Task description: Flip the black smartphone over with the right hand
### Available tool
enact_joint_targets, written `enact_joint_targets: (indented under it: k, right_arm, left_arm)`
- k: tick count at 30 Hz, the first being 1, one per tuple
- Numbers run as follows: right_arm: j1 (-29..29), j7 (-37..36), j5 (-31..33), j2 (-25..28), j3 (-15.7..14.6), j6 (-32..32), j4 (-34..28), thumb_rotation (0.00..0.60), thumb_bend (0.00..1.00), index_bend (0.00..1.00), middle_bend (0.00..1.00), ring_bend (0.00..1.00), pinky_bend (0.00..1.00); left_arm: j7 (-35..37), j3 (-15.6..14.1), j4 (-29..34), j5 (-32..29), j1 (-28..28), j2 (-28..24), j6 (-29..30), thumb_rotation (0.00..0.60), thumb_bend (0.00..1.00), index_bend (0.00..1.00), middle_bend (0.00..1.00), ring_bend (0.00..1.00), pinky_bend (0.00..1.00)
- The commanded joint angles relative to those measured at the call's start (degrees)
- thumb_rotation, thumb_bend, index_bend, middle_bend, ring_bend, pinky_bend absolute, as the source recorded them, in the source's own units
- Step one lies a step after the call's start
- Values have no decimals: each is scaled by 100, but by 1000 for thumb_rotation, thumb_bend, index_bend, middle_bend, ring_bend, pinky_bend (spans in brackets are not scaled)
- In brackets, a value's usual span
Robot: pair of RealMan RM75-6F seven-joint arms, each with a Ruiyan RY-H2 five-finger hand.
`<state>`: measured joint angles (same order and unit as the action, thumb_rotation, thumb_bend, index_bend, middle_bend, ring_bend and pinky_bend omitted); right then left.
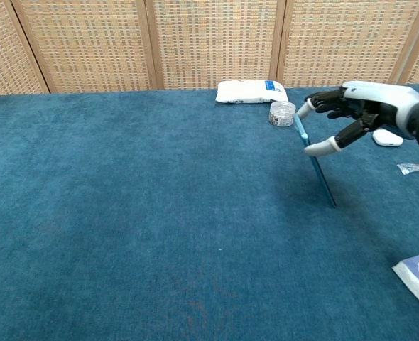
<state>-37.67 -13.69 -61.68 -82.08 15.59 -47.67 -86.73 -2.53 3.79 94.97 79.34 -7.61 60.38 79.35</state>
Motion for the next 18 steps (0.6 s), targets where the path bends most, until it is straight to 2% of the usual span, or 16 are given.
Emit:
enact_joint_targets:
  k: [1,9,13,14,16,18]
  right_arm:
    - [304,-841,-455,260,-45,30,110,600,311,530,0,0,0]
    - [637,-2237,-1240,629,-123,-181,432,600,311,530,0,0,0]
    - [751,-2598,-1468,757,-264,-212,605,600,311,525,0,0,0]
    - [785,-2721,-1558,797,-331,-207,685,600,311,494,0,0,0]
    - [845,-3026,-1765,852,-464,-215,861,600,298,343,0,0,0]
    - [885,-3366,-2042,907,-639,-219,1046,600,261,81,0,0,0]
  left_arm:
    - [-34,-3,2,-9,-7,15,-10,600,0,0,0,0,0]
    - [-207,-28,43,11,-21,72,-9,600,0,0,0,0,0]
    - [-261,-43,72,47,-8,83,30,600,0,0,0,0,0]
    - [-277,-50,83,59,-1,86,46,600,0,0,0,0,0]
    - [-302,-61,103,77,13,90,74,600,0,0,0,0,0]
    - [-320,-71,120,96,27,92,104,600,0,0,0,0,0]
